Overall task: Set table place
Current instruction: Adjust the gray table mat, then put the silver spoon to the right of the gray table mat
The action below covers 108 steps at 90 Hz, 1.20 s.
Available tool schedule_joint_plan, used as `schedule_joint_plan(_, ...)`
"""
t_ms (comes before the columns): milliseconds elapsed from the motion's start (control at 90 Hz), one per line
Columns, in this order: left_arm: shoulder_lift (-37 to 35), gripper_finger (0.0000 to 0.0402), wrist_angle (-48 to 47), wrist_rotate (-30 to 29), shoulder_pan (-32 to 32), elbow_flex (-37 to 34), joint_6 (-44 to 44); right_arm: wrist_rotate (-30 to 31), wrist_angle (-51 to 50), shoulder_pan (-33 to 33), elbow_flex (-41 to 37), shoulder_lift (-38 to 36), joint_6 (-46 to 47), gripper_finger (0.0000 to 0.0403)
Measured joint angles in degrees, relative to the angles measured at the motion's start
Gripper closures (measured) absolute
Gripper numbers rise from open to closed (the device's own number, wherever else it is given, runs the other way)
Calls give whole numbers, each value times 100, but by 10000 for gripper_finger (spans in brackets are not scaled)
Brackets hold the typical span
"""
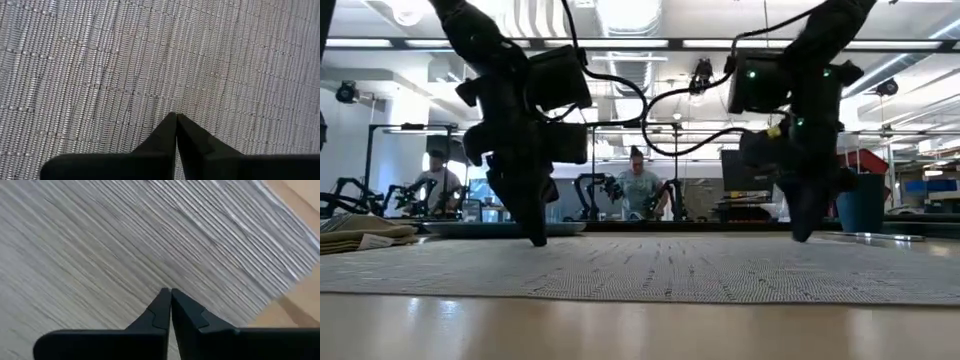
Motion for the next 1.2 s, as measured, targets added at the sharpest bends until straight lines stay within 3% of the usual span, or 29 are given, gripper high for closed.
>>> schedule_joint_plan(200, 25, 402, 5, -3, -8, 200, 359, 274, -411, 350, 13, -788, 475, 403)
schedule_joint_plan(433, 25, 402, 224, -33, -4, 408, 790, 285, -509, 1202, -4, -1464, 1323, 403)
schedule_joint_plan(556, 25, 402, 267, -92, 3, 466, 865, 383, -648, 1755, -74, -1460, 2015, 403)
schedule_joint_plan(878, 25, 402, 392, -369, 36, 578, 929, 1657, -421, 3191, -341, -1079, 4431, 403)
schedule_joint_plan(1200, 19, 402, 252, -298, 38, 578, 1002, 1131, -136, 4782, -365, -1154, 3998, 403)
